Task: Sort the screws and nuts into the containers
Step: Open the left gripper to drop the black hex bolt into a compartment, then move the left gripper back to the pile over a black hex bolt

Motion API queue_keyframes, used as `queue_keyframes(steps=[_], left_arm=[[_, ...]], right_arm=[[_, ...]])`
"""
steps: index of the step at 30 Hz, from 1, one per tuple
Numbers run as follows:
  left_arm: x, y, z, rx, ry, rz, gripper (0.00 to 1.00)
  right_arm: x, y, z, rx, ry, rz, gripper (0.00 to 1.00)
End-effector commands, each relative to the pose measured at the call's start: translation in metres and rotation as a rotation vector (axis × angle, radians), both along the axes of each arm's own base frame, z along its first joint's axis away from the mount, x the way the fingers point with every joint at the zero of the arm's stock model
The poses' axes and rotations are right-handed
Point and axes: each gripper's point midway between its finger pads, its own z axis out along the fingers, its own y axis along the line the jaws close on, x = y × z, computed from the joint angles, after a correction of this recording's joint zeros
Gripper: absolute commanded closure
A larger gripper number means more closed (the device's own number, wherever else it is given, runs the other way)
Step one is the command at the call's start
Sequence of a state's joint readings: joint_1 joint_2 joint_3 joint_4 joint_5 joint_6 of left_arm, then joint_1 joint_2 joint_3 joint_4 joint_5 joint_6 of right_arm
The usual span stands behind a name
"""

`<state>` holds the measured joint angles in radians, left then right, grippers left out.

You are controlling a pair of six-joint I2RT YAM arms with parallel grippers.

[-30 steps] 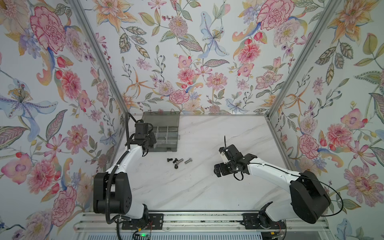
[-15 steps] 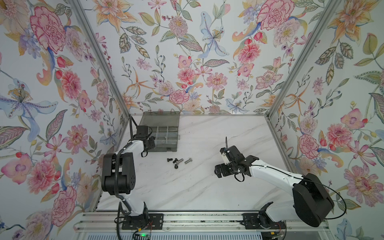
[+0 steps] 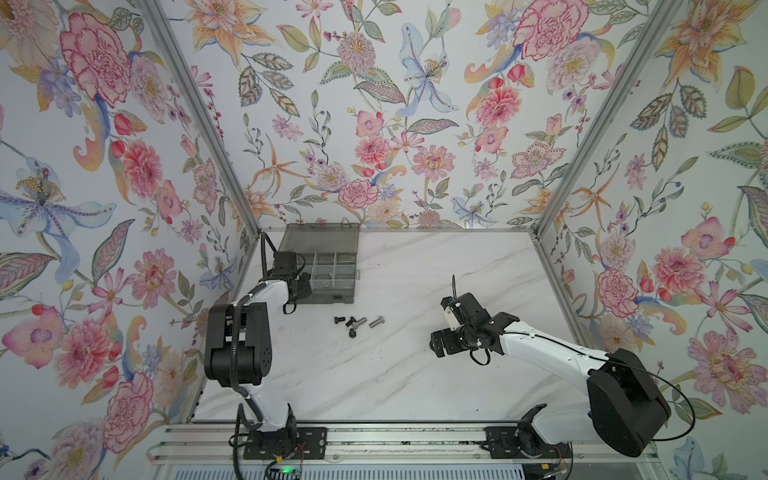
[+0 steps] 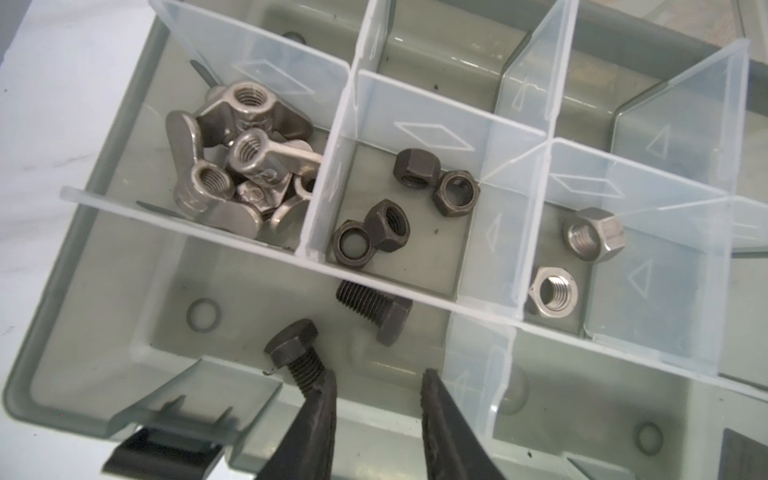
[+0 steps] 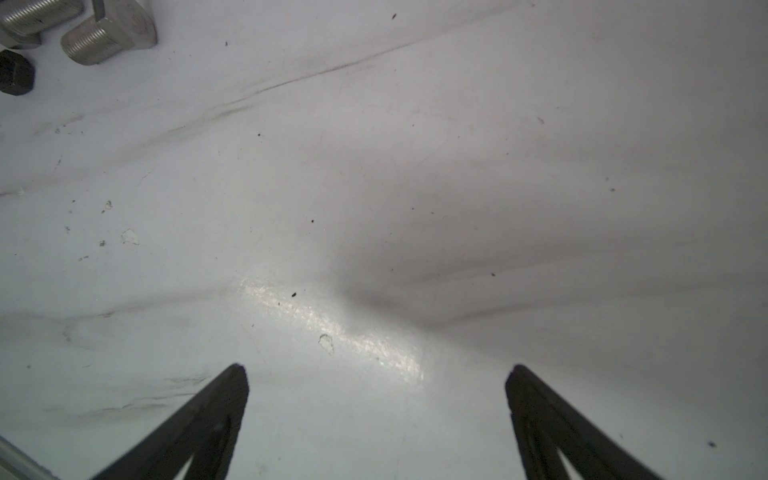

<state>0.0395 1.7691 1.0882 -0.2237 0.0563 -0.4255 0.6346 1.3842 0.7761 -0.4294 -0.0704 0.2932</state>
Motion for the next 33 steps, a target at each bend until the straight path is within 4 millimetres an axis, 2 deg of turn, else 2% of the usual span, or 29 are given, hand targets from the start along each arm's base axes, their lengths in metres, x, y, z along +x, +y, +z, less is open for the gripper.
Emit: queue_keyframes(steps=[1,6,9,13,17,22,27,33], left_arm=[[0.006,-0.003,0.026,-0.013,-0.058,-0.027,0.62],[-0.01,-0.019,0.054,-0.045,-0.132,-0.078,0.6],[-0.025,-0.042,0.081,-0.027,-0.223,-0.154,0.59],[-0.05,-0.081,0.085,-0.06,-0.285,-0.246,0.56],[-0.069,-0.105,0.074,-0.098,-0.287,-0.269,0.56],[-0.084,-0.116,0.038,-0.108,-0.221,-0.274,0.54],[-0.086,-0.122,0.018,-0.086,-0.175,-0.29,0.54],[-0.081,-0.124,0.006,-0.085,-0.149,-0.284,0.54]], right_arm=[[-0.002,-0.002,0.002,0.001,-0.004,-0.013,0.01],[0.0,-0.003,0.002,-0.006,-0.007,-0.017,0.01],[0.001,-0.003,0.002,-0.008,-0.008,-0.017,0.01],[0.002,-0.004,0.001,-0.01,-0.006,-0.019,0.01],[0.003,-0.002,0.001,-0.007,0.0,-0.017,0.01],[0.003,-0.001,0.001,-0.006,0.003,-0.009,0.01],[0.004,-0.002,0.0,-0.015,0.003,-0.007,0.01],[0.005,-0.001,-0.001,-0.014,0.01,-0.012,0.01]])
